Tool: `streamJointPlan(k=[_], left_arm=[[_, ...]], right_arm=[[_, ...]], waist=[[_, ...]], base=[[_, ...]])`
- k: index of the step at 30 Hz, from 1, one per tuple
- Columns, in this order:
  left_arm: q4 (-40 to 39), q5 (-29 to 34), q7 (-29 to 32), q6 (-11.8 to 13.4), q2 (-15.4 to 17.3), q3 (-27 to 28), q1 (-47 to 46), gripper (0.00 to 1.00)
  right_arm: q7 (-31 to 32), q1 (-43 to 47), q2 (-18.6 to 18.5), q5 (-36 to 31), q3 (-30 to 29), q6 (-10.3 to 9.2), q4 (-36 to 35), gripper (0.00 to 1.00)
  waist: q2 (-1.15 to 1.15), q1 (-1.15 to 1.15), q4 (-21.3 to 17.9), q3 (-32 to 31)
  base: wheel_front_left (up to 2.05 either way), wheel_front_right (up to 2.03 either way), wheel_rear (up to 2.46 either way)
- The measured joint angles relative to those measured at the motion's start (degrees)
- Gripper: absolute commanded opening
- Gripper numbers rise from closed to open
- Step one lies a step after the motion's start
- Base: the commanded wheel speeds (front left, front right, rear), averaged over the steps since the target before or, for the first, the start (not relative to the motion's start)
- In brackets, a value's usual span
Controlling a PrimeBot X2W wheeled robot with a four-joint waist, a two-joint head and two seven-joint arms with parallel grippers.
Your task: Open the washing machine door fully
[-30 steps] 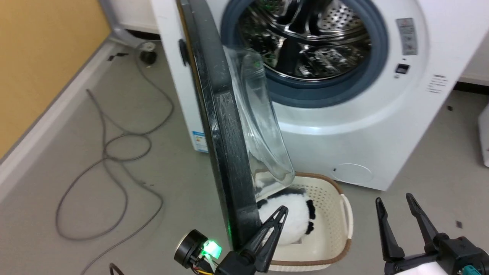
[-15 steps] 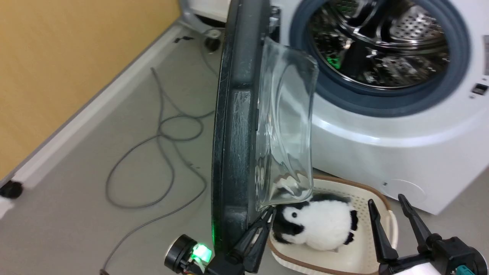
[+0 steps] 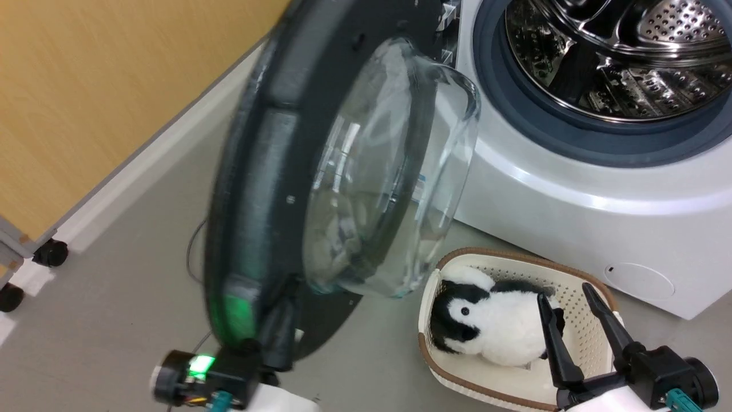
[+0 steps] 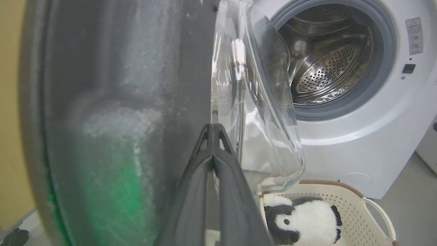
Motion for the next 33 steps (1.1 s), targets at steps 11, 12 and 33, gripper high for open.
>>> streamJointPlan(k=[11, 12, 33], left_arm=[[5.91, -4.12, 0.01, -0.73, -0.71, 14.48, -4.42, 0.00], [6.70, -4.17, 0.01, -0.80, -0.85, 15.83, -5.33, 0.00], [21.53, -2.99, 0.02, -6.34, -0.14, 39.38, -21.04, 0.00]], right_arm=[[-0.01, -1.18, 0.08, -2.12, -0.90, 0.00, 0.09, 1.00], [0.00, -1.29, 0.09, -2.35, -0.83, 0.00, 0.11, 1.00], [0.00, -5.59, -0.76, -3.27, -0.81, 0.00, 0.81, 1.00]], waist=[[0.00, 0.00, 0.26, 3.59], [0.00, 0.00, 0.26, 4.01], [0.00, 0.00, -4.83, 10.98]], base=[[0.00, 0.00, 0.00], [0.00, 0.00, 0.00], [0.00, 0.00, 0.00]])
